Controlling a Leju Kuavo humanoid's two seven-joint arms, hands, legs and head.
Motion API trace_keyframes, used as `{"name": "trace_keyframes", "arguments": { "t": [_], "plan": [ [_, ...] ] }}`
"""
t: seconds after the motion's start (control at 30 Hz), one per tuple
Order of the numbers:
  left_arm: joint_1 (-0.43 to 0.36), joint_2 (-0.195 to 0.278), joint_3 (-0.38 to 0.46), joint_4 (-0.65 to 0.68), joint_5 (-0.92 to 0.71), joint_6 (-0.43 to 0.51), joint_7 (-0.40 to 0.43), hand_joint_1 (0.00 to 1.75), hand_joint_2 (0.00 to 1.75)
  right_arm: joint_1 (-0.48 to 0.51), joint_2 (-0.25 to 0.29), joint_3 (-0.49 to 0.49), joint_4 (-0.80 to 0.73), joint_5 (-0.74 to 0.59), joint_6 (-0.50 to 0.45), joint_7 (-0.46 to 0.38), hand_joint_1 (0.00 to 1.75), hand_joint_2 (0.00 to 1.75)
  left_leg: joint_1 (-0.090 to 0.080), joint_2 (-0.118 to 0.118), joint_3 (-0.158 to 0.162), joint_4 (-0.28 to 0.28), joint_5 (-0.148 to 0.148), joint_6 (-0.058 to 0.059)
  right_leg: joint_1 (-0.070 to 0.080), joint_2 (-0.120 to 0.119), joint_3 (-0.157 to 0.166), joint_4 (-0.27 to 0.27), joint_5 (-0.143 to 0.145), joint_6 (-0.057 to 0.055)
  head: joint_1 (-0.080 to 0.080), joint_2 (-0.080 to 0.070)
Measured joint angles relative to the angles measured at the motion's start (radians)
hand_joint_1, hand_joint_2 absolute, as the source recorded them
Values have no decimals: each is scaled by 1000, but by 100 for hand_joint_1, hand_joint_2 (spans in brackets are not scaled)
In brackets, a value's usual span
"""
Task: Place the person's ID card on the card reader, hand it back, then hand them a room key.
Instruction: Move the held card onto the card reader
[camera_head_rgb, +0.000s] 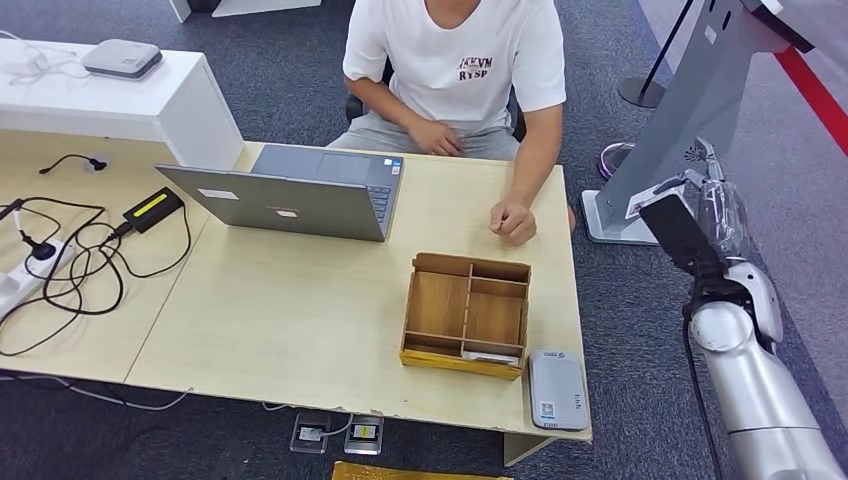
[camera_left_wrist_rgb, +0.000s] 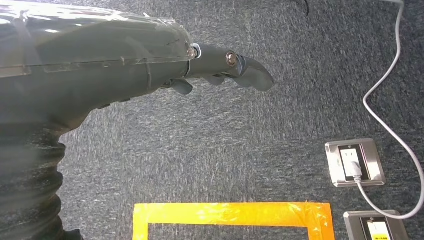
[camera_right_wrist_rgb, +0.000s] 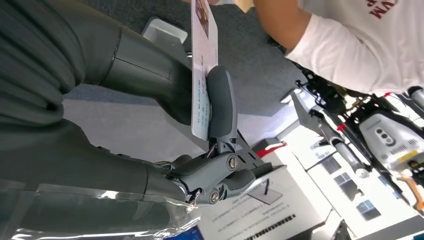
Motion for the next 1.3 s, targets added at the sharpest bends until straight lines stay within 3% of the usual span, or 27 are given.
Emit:
{"name": "trace_keyframes", "arguments": {
  "t": [0.5,1.3],
  "plan": [
    [0,9,0,5,-15,-35,14,0,175,202,-44,4,-89,-23,1,68,175,175,0,0,0,0,0,0,0,0,0,0,0,0,0,0],
    [1,31,-2,6,-32,-72,49,0,175,396,-110,8,-155,-32,-47,89,175,175,0,1,-1,0,0,0,0,0,0,0,0,0,0,0]
  ]
}}
